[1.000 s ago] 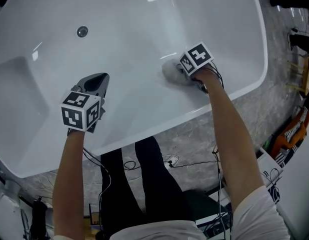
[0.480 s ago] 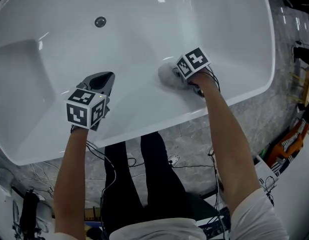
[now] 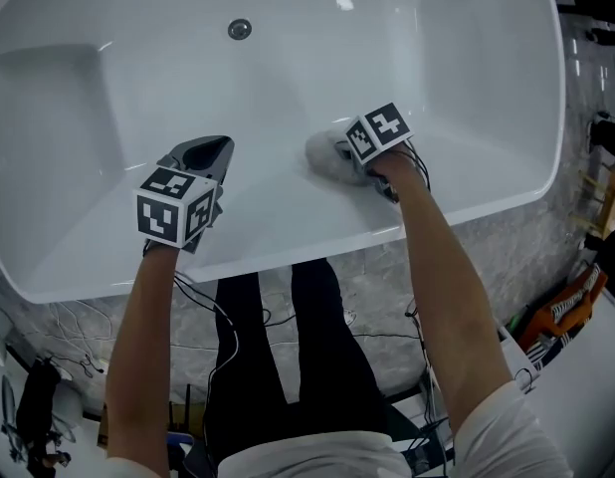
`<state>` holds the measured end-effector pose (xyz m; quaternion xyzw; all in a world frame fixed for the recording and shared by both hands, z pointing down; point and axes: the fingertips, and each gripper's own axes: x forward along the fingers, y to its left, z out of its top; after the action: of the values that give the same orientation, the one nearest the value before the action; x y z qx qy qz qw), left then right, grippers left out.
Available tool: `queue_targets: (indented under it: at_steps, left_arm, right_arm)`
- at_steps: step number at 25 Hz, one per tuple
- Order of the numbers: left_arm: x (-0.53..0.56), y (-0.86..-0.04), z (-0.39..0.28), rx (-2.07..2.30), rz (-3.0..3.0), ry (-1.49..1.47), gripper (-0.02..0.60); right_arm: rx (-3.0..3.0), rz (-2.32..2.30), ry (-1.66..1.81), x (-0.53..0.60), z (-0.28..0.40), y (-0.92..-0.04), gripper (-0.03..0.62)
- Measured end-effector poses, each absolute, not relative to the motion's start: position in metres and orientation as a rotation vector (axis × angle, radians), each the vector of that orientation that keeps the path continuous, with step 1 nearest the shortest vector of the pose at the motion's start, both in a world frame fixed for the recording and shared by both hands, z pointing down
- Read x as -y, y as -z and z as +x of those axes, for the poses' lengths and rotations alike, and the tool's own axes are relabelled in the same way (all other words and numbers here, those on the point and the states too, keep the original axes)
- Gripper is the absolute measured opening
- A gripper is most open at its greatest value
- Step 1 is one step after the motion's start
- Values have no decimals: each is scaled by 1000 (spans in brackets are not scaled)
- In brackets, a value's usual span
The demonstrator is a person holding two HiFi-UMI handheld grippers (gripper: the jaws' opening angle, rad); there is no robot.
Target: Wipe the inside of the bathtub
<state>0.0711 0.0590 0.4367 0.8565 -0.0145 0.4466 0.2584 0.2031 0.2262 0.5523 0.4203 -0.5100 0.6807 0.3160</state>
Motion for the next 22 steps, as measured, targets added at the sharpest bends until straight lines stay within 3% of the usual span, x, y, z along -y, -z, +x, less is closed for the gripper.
queue_targets:
  at_steps: [22]
  left_arm:
    - [21,-474,-22,227,2281,-1231,12]
  right_arm:
    - [1538,968,-1758,-118,62,-564,95]
